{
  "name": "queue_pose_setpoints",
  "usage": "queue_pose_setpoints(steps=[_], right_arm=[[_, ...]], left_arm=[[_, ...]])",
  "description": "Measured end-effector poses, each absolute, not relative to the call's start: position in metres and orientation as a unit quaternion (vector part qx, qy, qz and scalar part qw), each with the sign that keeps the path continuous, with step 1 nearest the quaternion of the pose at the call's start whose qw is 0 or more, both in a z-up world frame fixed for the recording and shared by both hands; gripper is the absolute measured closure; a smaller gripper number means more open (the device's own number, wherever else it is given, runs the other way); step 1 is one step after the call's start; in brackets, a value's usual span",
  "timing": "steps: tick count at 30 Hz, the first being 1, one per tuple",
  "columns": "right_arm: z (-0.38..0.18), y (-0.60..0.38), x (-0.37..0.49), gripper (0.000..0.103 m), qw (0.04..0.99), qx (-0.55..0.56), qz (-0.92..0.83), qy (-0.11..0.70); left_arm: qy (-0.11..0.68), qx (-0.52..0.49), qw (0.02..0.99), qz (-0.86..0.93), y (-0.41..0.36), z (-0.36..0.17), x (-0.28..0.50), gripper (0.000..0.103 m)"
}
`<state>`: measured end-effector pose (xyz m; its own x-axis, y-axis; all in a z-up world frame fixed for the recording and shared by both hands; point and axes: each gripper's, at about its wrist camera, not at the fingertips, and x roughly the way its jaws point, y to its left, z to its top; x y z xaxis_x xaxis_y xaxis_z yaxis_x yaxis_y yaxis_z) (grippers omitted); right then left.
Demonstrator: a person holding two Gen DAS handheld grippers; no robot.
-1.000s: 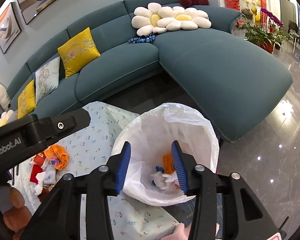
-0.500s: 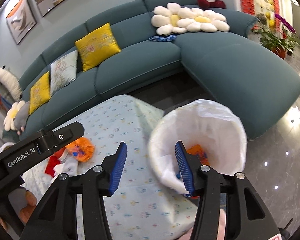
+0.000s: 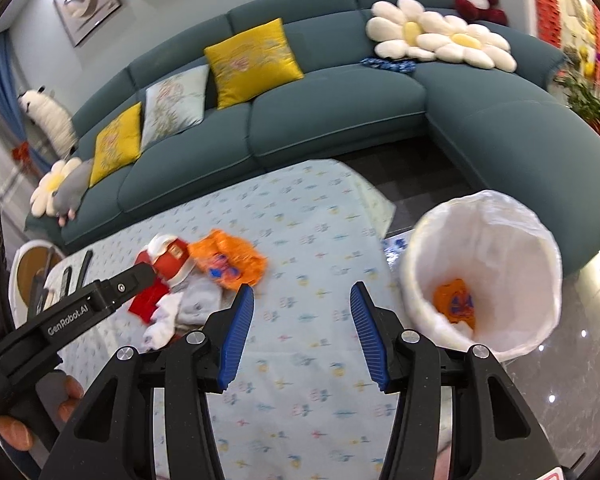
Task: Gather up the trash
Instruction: 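Move both open tools back over the trash pile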
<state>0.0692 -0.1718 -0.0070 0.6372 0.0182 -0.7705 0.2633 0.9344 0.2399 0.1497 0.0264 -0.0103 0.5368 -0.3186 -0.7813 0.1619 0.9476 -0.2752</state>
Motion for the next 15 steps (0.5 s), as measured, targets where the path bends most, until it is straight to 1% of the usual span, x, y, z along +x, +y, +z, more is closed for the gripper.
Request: queue_pose_setpoints(steps=[8,15], right_arm=[[-0.023,-0.108,0.085,0.053,0.884,0.134,-0.029,0.447],[-0.052,-0.056,0.099,0.054,0.871,0.107,0.002,0.48]], left_arm=[[0.473,-0.11,0.868,-0.102,0.091,-0.026,0.153,0.037],[0.486,-0.129,0.861,-0.077,0.14,-0.045,0.159,0.037]])
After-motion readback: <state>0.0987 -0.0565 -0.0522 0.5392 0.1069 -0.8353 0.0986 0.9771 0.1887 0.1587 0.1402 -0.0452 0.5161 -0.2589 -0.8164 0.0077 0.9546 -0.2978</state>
